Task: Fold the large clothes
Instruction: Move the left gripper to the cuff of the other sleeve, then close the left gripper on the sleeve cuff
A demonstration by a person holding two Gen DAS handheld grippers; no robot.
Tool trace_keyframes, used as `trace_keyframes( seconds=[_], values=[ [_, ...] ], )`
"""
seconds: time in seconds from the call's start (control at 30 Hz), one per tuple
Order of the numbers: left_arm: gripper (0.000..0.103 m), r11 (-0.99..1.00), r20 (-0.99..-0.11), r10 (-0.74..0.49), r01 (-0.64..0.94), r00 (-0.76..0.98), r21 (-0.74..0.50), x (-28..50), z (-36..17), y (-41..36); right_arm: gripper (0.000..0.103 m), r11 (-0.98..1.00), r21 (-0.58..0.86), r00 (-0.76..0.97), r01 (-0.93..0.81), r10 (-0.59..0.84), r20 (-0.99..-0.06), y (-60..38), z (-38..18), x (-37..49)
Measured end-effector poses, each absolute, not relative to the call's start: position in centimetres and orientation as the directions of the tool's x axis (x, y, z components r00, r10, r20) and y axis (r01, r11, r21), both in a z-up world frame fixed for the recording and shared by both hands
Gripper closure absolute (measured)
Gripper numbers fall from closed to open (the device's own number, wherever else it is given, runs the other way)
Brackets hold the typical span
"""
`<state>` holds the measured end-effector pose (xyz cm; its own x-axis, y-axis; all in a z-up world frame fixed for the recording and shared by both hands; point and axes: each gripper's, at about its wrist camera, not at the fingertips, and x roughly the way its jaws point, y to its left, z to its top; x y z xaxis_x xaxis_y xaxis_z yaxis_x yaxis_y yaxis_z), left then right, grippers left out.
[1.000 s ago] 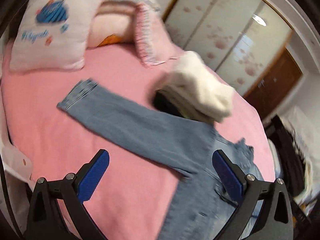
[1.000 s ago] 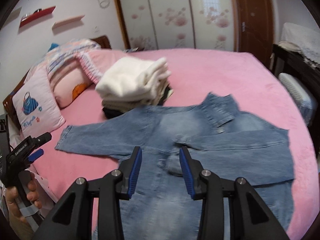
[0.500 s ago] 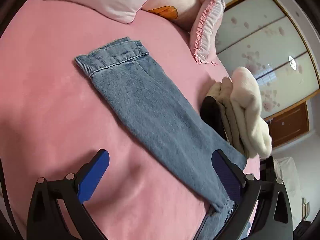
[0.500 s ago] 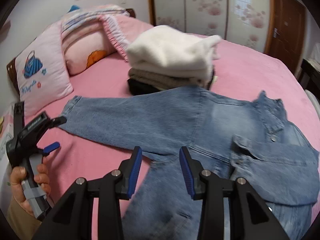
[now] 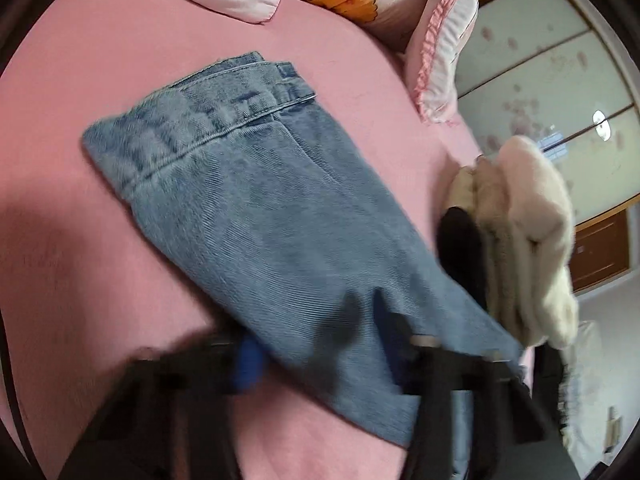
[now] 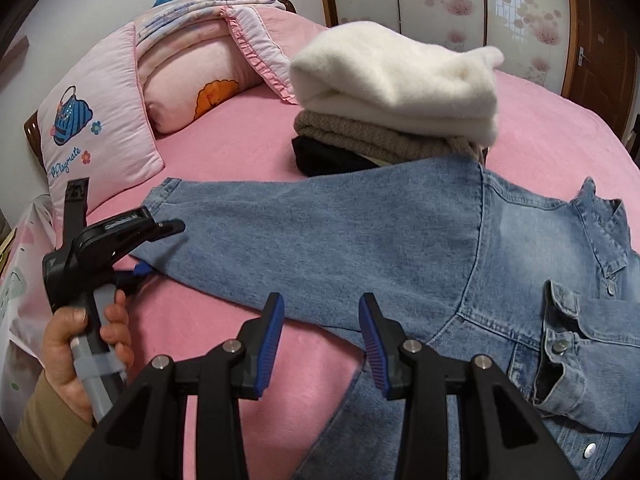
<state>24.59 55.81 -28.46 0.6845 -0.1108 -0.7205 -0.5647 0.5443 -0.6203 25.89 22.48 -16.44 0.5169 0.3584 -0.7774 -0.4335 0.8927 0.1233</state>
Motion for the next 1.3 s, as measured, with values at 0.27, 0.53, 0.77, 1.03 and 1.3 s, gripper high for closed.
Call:
trace_keyframes(
  seconds=[0.27,0.53,0.77,1.03,1.3],
  values=[
    [0.095,0.672,-0.739,-0.013,-0.541,0.674,-0.505,24.9,-25.5,53.7,0.064,0.915,0.104,0.525,-0.391,0.314,-0.791,20.1,-17.1,26.2],
    [0.095,0.769,-0.730,0.062,-0.499,0.681,-0.400,25.1,-21.4,51.6,0.064,0.930,0.099,0.545,-0.355,0.292,-0.786,18.6,-16.6,26.5],
    [0.095,0.854,-0.692,0.151,-0.446,0.706,-0.268,24.3,-16.5,47.5,0.064,0.928,0.093,0.558,-0.361,0.294,-0.776,18.0,-15.6,25.7],
    [0.095,0.971,-0.567,0.116,-0.214,0.816,-0.110,24.4,-9.1,35.2,0.064,0.949,0.117,0.600,-0.292,0.277,-0.750,12.6,-13.8,24.4],
    [0.095,0.983,-0.556,-0.160,0.181,0.816,-0.018,26.1,-8.0,15.0,0.064,0.988,0.141,0.631,-0.061,0.148,-0.761,-0.3,-14.1,22.4]
  ],
)
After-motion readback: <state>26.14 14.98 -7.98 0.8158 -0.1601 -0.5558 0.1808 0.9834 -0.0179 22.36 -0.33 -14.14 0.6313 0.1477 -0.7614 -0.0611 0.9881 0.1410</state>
